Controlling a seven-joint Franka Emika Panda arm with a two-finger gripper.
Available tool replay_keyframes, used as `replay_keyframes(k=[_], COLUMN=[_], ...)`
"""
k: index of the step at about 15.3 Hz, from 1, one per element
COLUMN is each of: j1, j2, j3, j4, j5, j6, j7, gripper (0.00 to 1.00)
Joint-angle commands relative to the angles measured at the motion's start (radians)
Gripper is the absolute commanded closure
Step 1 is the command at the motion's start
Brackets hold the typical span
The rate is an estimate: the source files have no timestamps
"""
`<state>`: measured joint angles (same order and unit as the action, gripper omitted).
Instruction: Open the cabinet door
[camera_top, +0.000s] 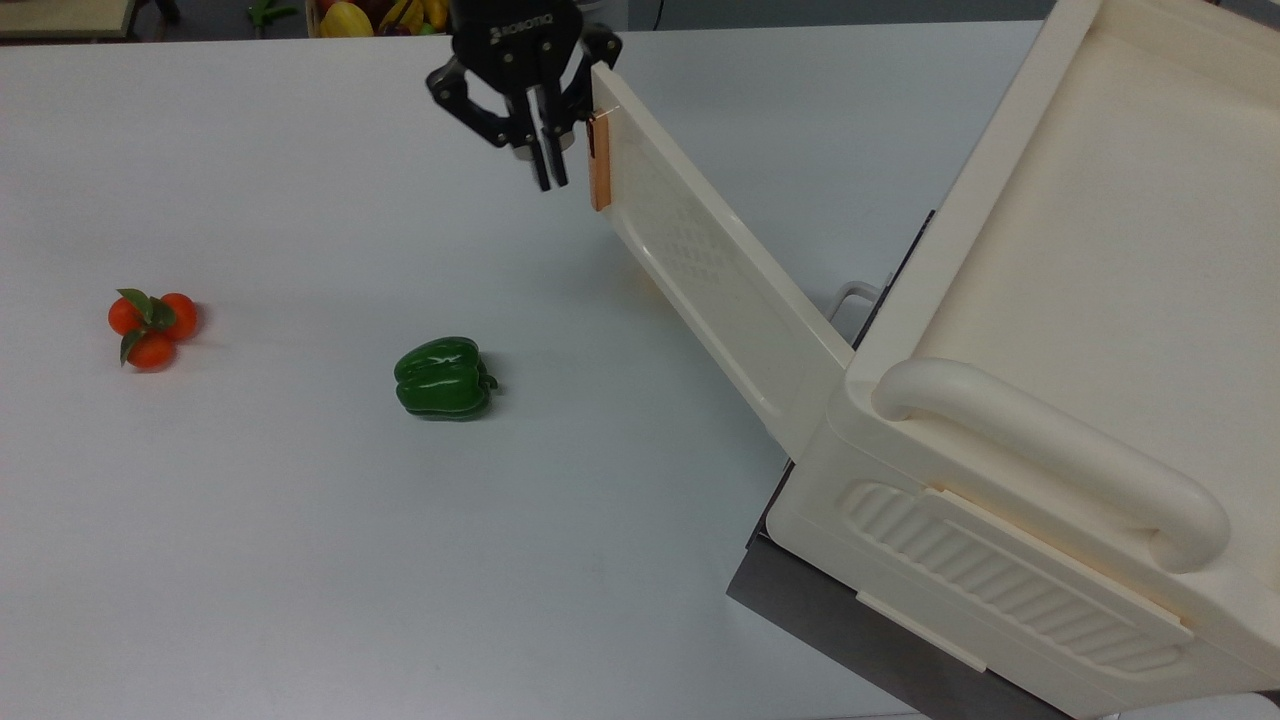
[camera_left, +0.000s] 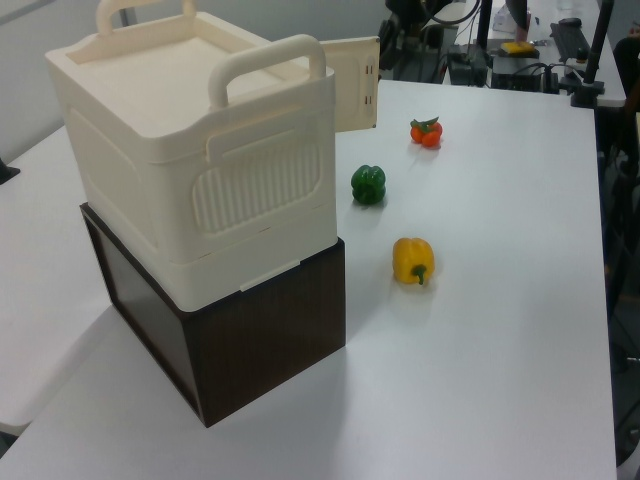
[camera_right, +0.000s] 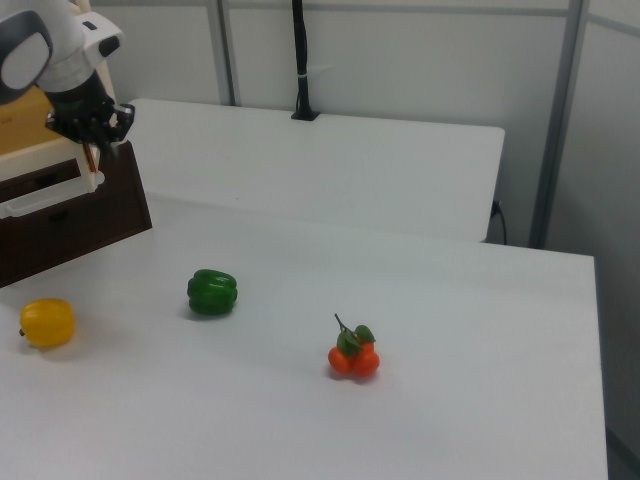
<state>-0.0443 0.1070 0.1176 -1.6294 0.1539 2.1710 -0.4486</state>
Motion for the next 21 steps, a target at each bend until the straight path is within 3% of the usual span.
replay_keyframes(k=[1, 9, 12, 16, 19, 21], j1=[0.004, -0.016, -0.008, 0.014, 0.017, 0.017], j2=[0.017, -0.006, -0.041, -0.092, -0.093, -0.092], j3=[-0.022, -0.059, -0.058, -0.018, 0.043, 0.069], j4=[-0.010, -0.009, -0.004, 0.000, 0.000, 0.000], j5=[-0.002, -0.001, 0.000, 0.001, 0.001, 0.001], j6=[0.116, 0.099, -0.055, -0.256, -0.286, -0.284], j7=[-0.009, -0.007, -0.010, -0.015, -0.009, -0.004], gripper=[0.90, 0.86, 0.83, 0.84, 0.97, 0.98])
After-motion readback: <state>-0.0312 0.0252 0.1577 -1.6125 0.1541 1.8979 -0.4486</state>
